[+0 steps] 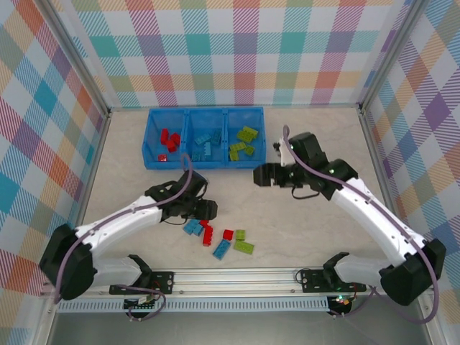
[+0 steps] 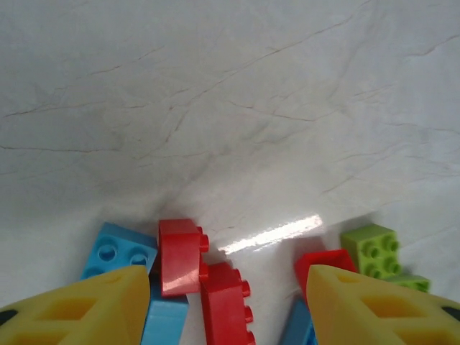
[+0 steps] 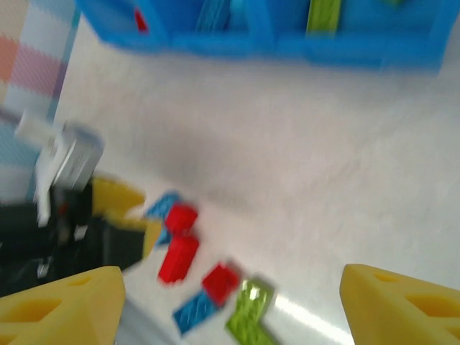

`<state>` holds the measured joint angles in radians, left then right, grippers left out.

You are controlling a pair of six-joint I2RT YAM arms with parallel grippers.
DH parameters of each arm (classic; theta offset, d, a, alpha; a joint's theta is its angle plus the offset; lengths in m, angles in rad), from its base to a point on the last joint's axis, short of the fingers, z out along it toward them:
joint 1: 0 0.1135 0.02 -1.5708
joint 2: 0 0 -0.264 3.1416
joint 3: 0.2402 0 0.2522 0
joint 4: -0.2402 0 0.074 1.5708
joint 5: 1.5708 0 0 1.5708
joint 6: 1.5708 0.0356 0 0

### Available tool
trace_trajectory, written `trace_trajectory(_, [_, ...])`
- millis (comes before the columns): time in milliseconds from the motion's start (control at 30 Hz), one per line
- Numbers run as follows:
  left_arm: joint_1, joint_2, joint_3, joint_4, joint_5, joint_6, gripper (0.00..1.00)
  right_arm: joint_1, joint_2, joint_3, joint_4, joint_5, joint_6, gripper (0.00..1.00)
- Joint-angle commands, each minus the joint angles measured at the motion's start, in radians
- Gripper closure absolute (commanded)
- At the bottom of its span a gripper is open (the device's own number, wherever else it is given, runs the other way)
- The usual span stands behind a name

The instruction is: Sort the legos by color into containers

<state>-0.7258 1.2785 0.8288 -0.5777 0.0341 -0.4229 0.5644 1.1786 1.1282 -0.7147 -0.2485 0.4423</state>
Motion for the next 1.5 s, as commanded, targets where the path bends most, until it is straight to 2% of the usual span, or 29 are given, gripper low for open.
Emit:
trace_trajectory(0, [-0.035, 0.087, 0.045, -0.039, -0.09, 0.003, 0.43, 0.006, -0.034, -0.066, -0.125, -0.201, 0.03, 0.19])
trace_trajectory(67, [-0.045, 0.141, 0.061, -0.035, -0.099, 0.012, 0.48, 0.013, -0.061, -0.099, -0.142, -0.233, 0.051, 0.19])
trace_trajectory(233, [-0.056, 0.221, 0.081, -0.04, -0.13, 0.022, 0.59, 0.018, -0.121, -0.148, -0.14, -0.197, 0.107, 0.19])
trace_trajectory(700, [-0.094, 0.275, 0.053, -0.053, -0.192, 0.021, 0.62, 0.017, -0.085, -0.137, -0.105, -0.2, 0.114, 0.19])
trace_trajectory(833, [-0.093, 0.285, 0.043, -0.037, -0.18, 0.01, 0.71, 0.017, -0.074, -0.137, -0.109, -0.198, 0.111, 0.18])
trace_trajectory(1133, [-0.094, 0.235, 0.065, -0.04, -0.185, 0.013, 0.77, 0.016, -0.081, -0.15, -0.095, -0.208, 0.129, 0.17])
trace_trajectory(1300, [-0.073, 0.149, 0.121, -0.031, -0.225, 0.027, 0.78, 0.017, -0.083, -0.143, -0.084, -0.202, 0.139, 0.17])
trace_trajectory(1467, [0.011, 0.175, 0.225, -0.016, -0.286, 0.107, 0.78, 0.017, -0.08, -0.142, -0.065, -0.203, 0.15, 0.17])
